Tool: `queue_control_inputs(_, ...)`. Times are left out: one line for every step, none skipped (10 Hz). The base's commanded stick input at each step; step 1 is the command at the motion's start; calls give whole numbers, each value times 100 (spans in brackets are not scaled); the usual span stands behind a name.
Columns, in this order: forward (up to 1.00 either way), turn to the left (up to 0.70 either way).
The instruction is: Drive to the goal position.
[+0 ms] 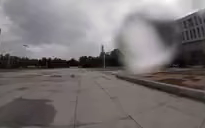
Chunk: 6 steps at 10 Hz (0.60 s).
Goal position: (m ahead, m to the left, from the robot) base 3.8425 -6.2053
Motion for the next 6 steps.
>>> queue_control_inputs(70,0)
queue_control_inputs(70,0)
queue_control_inputs(70,0)
queue_control_inputs(70,0)
queue_control_inputs(70,0)
queue_control_inputs(70,0)
